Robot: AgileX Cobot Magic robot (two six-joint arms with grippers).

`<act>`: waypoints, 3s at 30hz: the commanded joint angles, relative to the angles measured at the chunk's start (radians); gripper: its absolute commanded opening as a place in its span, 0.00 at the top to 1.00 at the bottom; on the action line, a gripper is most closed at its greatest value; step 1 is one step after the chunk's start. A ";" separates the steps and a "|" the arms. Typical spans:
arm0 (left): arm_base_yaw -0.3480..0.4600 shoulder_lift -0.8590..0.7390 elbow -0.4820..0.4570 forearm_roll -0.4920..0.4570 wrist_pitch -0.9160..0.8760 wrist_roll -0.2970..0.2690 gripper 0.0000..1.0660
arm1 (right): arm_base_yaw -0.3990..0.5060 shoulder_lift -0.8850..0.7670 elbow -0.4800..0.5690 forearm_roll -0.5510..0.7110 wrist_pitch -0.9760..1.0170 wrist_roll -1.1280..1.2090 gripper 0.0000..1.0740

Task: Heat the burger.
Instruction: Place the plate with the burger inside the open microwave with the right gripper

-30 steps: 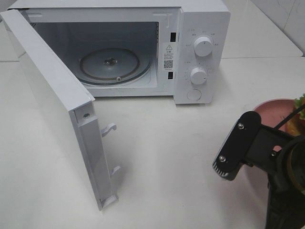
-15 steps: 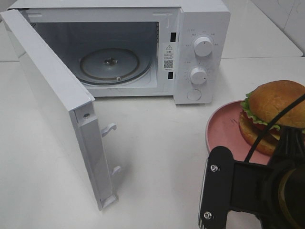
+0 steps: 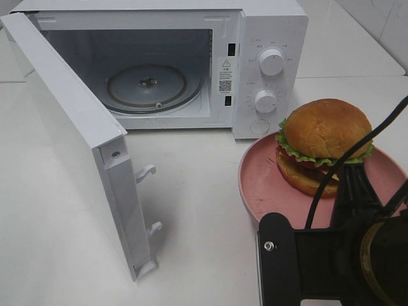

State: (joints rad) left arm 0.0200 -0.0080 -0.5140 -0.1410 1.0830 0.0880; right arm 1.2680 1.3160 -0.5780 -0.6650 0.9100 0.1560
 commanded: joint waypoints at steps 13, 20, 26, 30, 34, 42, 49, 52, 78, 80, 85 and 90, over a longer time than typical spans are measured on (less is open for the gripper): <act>-0.004 -0.021 0.000 0.003 -0.014 0.000 0.08 | 0.007 -0.005 -0.001 -0.081 -0.083 -0.163 1.00; -0.004 -0.021 0.000 0.003 -0.014 0.000 0.08 | -0.080 -0.005 -0.001 -0.080 -0.169 -0.316 1.00; -0.004 -0.021 0.000 0.003 -0.014 0.000 0.08 | -0.182 -0.005 -0.001 -0.059 -0.323 -0.517 1.00; -0.004 -0.021 0.000 0.003 -0.014 0.000 0.08 | -0.286 -0.005 -0.001 -0.023 -0.429 -0.646 1.00; -0.004 -0.021 0.000 0.003 -0.014 0.000 0.08 | -0.340 -0.005 -0.002 -0.008 -0.468 -0.763 1.00; -0.004 -0.021 0.000 0.003 -0.014 0.000 0.08 | -0.481 -0.005 -0.002 0.204 -0.592 -1.156 1.00; -0.004 -0.021 0.000 0.003 -0.014 0.000 0.08 | -0.581 -0.001 -0.002 0.403 -0.618 -1.465 1.00; -0.004 -0.021 0.000 0.003 -0.014 0.000 0.08 | -0.616 -0.001 -0.002 0.485 -0.649 -1.583 1.00; -0.004 -0.021 0.000 0.003 -0.014 0.000 0.08 | -0.594 0.111 -0.171 0.625 -0.623 -1.764 1.00; -0.004 -0.021 0.000 0.003 -0.014 0.000 0.08 | -0.580 0.130 -0.191 0.614 -0.624 -1.756 1.00; -0.004 -0.021 0.000 0.003 -0.014 0.000 0.08 | -0.574 0.175 -0.245 0.607 -0.616 -1.756 1.00; -0.004 -0.021 0.000 0.003 -0.014 0.000 0.08 | -0.573 0.212 -0.297 0.609 -0.588 -1.756 1.00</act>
State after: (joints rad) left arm 0.0200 -0.0080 -0.5140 -0.1410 1.0830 0.0880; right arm 0.6950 1.5380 -0.8560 -0.0510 0.3750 -1.6010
